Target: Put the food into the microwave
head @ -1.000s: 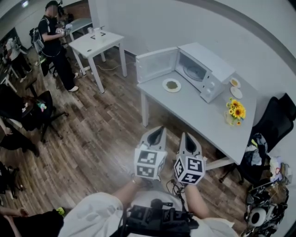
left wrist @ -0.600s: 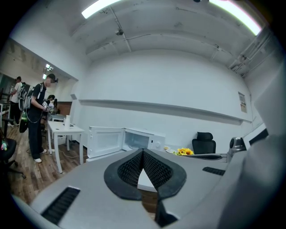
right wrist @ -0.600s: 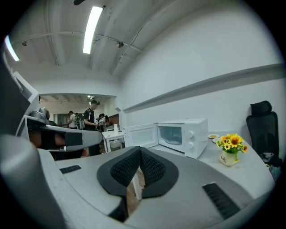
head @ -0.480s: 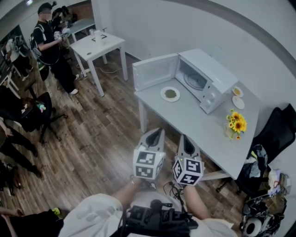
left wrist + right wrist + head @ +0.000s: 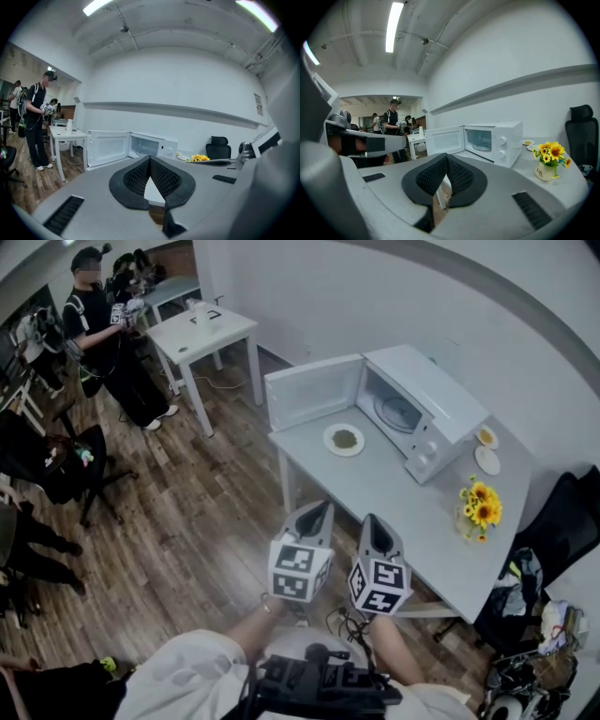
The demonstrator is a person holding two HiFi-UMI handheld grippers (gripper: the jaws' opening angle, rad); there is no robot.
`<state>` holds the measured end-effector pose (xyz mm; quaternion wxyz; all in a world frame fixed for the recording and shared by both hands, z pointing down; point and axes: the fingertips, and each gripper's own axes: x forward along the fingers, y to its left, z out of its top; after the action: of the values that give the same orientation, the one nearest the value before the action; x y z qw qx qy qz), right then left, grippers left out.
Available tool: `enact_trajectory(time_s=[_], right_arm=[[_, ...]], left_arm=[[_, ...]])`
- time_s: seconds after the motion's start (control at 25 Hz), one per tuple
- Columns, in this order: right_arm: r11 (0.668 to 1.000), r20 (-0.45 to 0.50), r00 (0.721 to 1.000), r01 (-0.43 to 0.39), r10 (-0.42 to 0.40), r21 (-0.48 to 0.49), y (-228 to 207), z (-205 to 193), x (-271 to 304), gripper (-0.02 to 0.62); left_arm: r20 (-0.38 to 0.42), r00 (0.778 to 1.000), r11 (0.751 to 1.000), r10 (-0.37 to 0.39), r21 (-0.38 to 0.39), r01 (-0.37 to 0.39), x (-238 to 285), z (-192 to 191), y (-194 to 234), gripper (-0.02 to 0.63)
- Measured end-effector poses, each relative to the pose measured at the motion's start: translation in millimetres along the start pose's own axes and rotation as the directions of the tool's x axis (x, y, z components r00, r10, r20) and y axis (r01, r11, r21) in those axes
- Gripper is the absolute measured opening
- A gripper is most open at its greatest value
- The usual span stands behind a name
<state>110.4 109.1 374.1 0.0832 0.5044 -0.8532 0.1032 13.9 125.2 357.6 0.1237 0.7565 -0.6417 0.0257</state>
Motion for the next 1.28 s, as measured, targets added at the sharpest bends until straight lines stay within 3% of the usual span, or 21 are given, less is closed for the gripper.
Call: enact_trajectory(time_s=[0.8,1.28], right_arm=[[1.0,-0.018,1.0,-0.005,0.004,-0.027,-11,1,51,0.023],[0.999,0.002,0.999,0.039,-0.039,-0.024,-26,27,145,0.023]], left_arm=[[-0.044,0.998,0.999,0.053,0.009,-0.053,47,-5,36,0.009],[-0.038,0.999,1.0,0.022,0.001,-0.022,131,16,84,0.009]])
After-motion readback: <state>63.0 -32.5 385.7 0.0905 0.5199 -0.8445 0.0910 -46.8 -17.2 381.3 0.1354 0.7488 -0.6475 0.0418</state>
